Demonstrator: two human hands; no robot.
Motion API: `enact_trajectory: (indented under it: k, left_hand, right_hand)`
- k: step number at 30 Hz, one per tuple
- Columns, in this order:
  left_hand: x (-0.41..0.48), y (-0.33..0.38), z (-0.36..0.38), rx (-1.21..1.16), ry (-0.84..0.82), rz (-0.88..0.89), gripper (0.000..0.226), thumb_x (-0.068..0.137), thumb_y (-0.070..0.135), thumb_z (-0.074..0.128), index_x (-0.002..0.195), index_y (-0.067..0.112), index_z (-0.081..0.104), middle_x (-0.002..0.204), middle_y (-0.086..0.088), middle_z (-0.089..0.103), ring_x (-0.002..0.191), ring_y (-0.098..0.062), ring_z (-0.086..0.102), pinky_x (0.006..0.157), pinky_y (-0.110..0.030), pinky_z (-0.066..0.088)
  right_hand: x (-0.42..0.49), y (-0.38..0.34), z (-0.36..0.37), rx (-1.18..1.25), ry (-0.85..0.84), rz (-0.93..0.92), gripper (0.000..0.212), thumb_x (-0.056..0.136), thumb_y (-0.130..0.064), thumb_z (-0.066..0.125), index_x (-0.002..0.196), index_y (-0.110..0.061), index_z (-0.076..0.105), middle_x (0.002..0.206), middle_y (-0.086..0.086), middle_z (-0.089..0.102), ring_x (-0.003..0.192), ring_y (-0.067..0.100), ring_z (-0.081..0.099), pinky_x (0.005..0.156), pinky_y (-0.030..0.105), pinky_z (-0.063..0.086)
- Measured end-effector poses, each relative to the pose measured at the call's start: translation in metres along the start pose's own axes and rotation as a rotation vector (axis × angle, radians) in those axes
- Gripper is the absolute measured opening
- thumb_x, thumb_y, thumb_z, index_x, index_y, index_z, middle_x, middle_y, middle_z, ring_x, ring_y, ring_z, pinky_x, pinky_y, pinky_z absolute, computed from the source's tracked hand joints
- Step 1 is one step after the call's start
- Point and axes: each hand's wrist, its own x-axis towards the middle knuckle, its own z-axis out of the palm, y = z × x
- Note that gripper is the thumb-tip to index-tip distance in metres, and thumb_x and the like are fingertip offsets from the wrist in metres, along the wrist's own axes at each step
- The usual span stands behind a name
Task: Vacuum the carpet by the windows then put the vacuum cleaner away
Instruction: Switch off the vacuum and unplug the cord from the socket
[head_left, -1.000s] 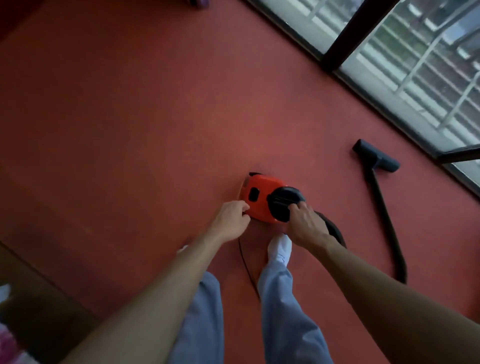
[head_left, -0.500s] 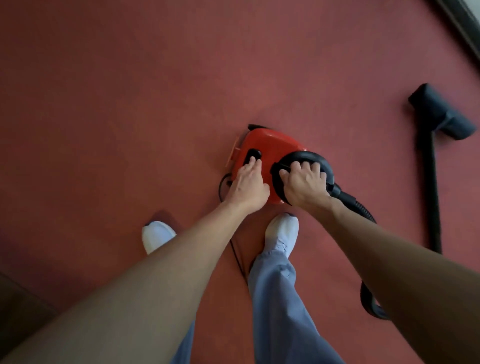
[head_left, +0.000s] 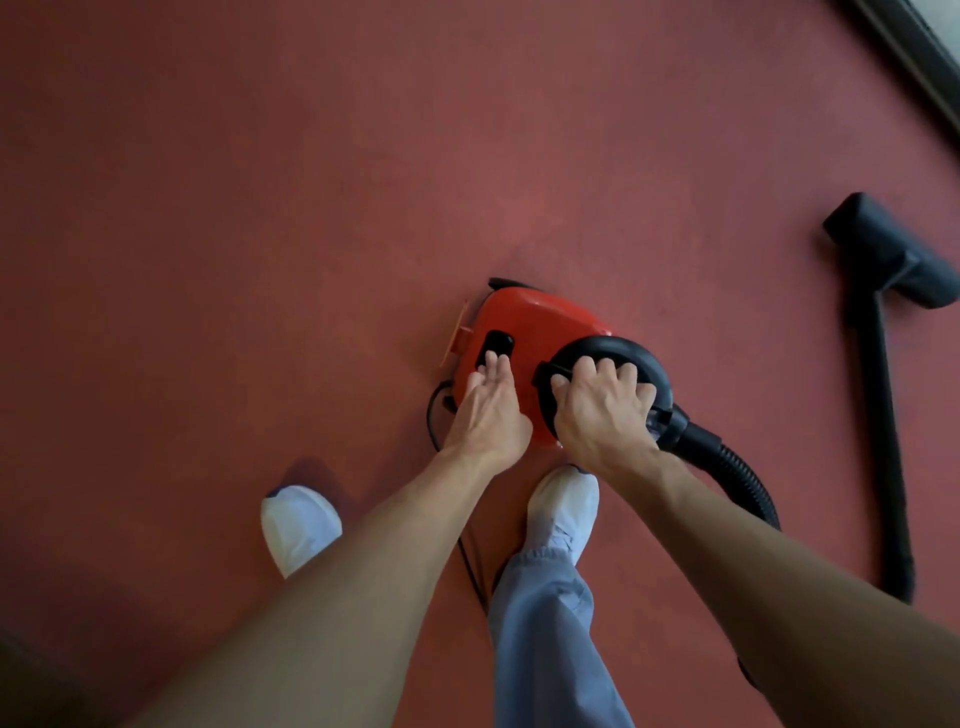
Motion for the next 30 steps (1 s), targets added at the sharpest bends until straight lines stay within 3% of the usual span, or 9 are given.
enact_trajectory:
  k: [4, 9, 11, 15, 18, 25, 30]
  left_hand:
    - [-0.005, 0.003, -0.006, -0.008, 0.029, 0.002, 0.075, 0.09, 0.0, 0.044, 0.158, 0.008, 0.012, 0.166, -0.009, 0.01, 0.149, -0.023, 0.016, 0.115, -0.031, 0.025]
    - [-0.028, 0.001, -0.014, -0.054, 0.164, 0.012, 0.055, 0.094, 0.002, 0.044, 0.147, 0.013, 0.041, 0.143, -0.015, 0.046, 0.128, -0.03, 0.05, 0.106, -0.038, 0.043]
    - [-0.035, 0.003, -0.018, 0.011, 0.2, 0.081, 0.048, 0.094, 0.001, 0.045, 0.141, 0.011, 0.048, 0.137, -0.012, 0.053, 0.127, -0.027, 0.049, 0.106, -0.039, 0.042]
    - [-0.051, 0.017, -0.039, 0.158, 0.235, 0.208, 0.039, 0.094, 0.002, 0.044, 0.131, 0.008, 0.057, 0.13, -0.008, 0.057, 0.125, -0.024, 0.049, 0.105, -0.038, 0.041]
    - [-0.07, 0.04, -0.058, 0.279, 0.22, 0.281, 0.037, 0.095, 0.007, 0.045, 0.129, 0.01, 0.059, 0.129, -0.008, 0.055, 0.123, -0.024, 0.05, 0.103, -0.038, 0.042]
    - [-0.148, 0.121, -0.121, 0.607, 0.212, 0.297, 0.03, 0.093, 0.015, 0.043, 0.111, 0.011, 0.067, 0.116, -0.011, 0.064, 0.106, -0.035, 0.062, 0.086, -0.042, 0.051]
    - [-0.235, 0.2, -0.185, 0.794, 0.224, 0.322, 0.026, 0.093, 0.02, 0.043, 0.103, 0.011, 0.064, 0.109, -0.016, 0.068, 0.1, -0.039, 0.063, 0.075, -0.04, 0.046]
  right_hand:
    - [0.0, 0.002, -0.003, -0.007, -0.046, -0.03, 0.025, 0.102, -0.034, 0.032, 0.089, -0.013, 0.038, 0.092, 0.008, 0.04, 0.099, 0.034, 0.044, 0.088, 0.047, 0.032]
    - [-0.007, 0.004, -0.007, -0.096, -0.043, -0.077, 0.033, 0.099, -0.036, 0.022, 0.095, -0.013, 0.045, 0.093, 0.008, 0.043, 0.098, 0.032, 0.047, 0.087, 0.045, 0.034]
    - [-0.01, 0.005, -0.011, -0.128, -0.056, -0.095, 0.042, 0.098, -0.037, 0.02, 0.106, -0.012, 0.053, 0.101, 0.01, 0.051, 0.102, 0.032, 0.048, 0.089, 0.046, 0.034]
    - [-0.024, 0.005, -0.031, -0.104, -0.02, -0.141, 0.03, 0.098, -0.027, 0.04, 0.115, -0.007, 0.054, 0.115, 0.014, 0.058, 0.11, 0.033, 0.05, 0.092, 0.043, 0.04]
    - [-0.042, 0.008, -0.051, -0.11, -0.036, -0.187, 0.033, 0.093, -0.02, 0.043, 0.122, -0.008, 0.054, 0.118, 0.014, 0.059, 0.11, 0.032, 0.052, 0.089, 0.041, 0.042]
    - [-0.101, 0.017, -0.156, -0.028, 0.071, -0.16, 0.026, 0.089, -0.013, 0.043, 0.105, -0.005, 0.061, 0.112, 0.015, 0.063, 0.105, 0.034, 0.056, 0.081, 0.038, 0.046]
    - [-0.169, 0.036, -0.273, 0.072, 0.164, -0.126, 0.027, 0.086, -0.016, 0.045, 0.1, -0.003, 0.064, 0.108, 0.018, 0.065, 0.102, 0.037, 0.06, 0.077, 0.041, 0.05]
